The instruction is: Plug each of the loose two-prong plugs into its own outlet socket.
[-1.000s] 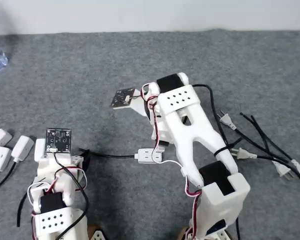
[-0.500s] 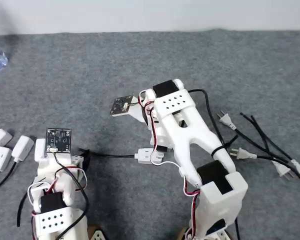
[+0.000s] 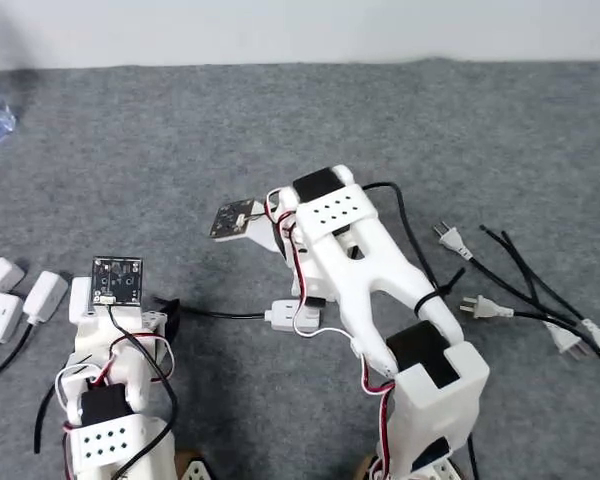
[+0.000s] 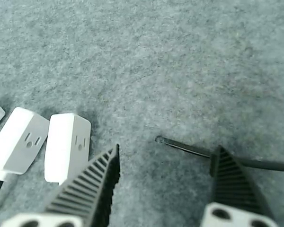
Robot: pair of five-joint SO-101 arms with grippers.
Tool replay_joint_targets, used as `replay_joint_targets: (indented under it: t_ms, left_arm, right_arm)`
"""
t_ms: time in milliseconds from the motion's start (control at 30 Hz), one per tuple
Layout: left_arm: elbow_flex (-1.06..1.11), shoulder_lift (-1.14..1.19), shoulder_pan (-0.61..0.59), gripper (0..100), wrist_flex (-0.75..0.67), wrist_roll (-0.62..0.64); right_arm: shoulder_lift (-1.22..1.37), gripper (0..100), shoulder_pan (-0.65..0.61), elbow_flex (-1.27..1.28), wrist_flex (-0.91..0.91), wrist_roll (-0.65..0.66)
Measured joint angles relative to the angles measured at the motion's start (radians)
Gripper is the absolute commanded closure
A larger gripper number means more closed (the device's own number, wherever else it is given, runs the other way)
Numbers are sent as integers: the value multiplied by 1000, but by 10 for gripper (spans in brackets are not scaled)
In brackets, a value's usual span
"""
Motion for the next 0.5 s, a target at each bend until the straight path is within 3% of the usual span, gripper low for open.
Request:
replay_joint_targets:
  t_ms: [500]
  left_arm:
    - [0, 0, 0, 705, 0, 0]
  right_arm:
    - [164, 989, -29, 40, -58, -26]
